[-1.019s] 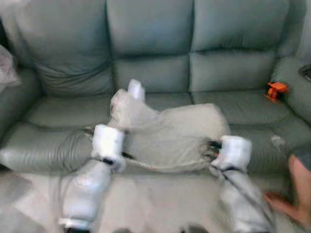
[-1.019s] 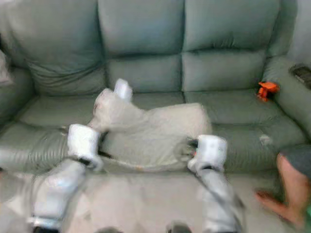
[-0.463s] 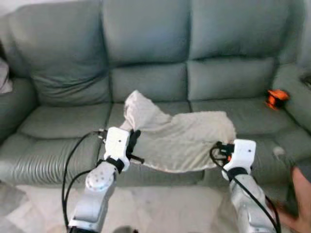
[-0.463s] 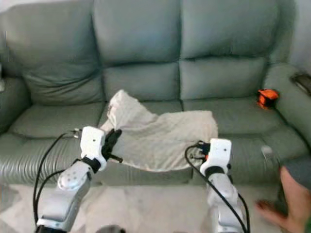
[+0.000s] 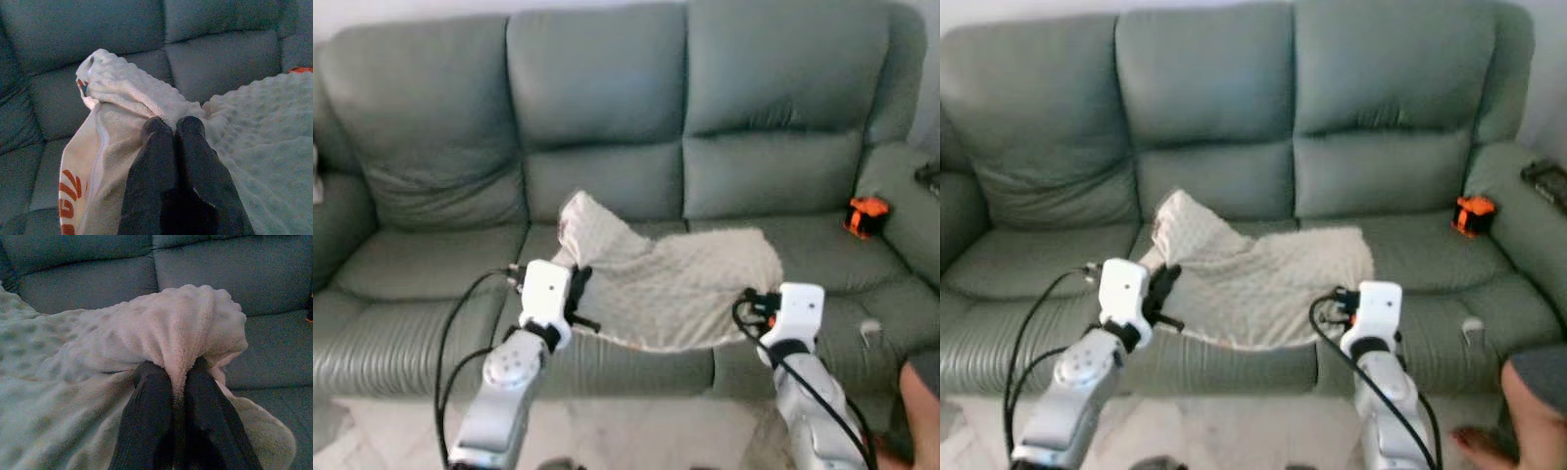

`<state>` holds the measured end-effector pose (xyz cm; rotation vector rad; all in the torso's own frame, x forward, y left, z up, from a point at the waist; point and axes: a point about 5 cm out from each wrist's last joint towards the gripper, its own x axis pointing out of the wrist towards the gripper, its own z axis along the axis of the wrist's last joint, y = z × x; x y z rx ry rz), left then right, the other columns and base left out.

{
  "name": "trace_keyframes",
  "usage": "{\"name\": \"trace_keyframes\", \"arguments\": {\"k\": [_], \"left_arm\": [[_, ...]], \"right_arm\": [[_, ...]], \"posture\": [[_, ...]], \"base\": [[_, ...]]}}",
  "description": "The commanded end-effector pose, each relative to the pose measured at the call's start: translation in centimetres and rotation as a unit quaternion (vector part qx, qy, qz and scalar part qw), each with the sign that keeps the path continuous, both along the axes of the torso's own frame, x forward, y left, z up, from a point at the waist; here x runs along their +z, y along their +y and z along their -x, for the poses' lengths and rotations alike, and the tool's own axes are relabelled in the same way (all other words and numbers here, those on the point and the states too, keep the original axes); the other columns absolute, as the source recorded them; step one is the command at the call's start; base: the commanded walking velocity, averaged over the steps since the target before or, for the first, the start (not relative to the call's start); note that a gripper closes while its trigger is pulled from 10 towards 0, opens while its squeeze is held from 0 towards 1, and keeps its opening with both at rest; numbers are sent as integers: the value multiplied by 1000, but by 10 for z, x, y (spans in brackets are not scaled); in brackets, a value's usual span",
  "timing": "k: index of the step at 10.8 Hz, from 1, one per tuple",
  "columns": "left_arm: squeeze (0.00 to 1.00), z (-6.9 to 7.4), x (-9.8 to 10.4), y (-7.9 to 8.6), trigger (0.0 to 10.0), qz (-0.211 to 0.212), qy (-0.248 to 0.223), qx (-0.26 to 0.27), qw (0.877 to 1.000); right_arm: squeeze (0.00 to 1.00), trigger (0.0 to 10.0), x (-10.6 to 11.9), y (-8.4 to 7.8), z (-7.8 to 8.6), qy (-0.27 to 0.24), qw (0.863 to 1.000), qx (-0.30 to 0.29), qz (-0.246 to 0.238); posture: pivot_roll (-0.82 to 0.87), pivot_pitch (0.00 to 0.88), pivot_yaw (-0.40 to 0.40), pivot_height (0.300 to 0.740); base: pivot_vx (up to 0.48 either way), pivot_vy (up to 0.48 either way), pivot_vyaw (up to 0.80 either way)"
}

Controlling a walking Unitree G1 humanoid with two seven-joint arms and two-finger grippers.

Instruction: Move the pillow to the sofa

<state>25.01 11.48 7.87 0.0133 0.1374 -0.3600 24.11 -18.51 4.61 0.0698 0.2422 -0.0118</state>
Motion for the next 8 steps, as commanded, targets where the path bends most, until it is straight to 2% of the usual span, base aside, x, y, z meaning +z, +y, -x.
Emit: {"name": "trace_keyframes", "arguments": {"k": [1, 3, 5, 8], "left_arm": [[0, -3, 7, 10, 10000, -12, -18, 13, 1000], [0, -4, 6, 9, 10000, -11, -16, 12, 1000], [0, -3, 7, 9, 10000, -12, -16, 12, 1000], [0, -5, 9, 10, 10000, -9, -21, 14, 1000]], "right_arm": [[0, 10000, 8, 15, -6, -22, 999, 28, -15], [0, 10000, 9, 16, -5, -22, 999, 31, -16], [0, 10000, 8, 14, -5, -18, 999, 25, -18], [0, 10000, 6, 15, -5, -12, 999, 29, -16]], "posture": [[-40, 0, 43, 740], [-40, 0, 44, 740], [-39, 0, 43, 740], [-39, 0, 42, 740]], "base": [[461, 0, 0], [459, 0, 659], [461, 0, 0], [0, 0, 0]]}}
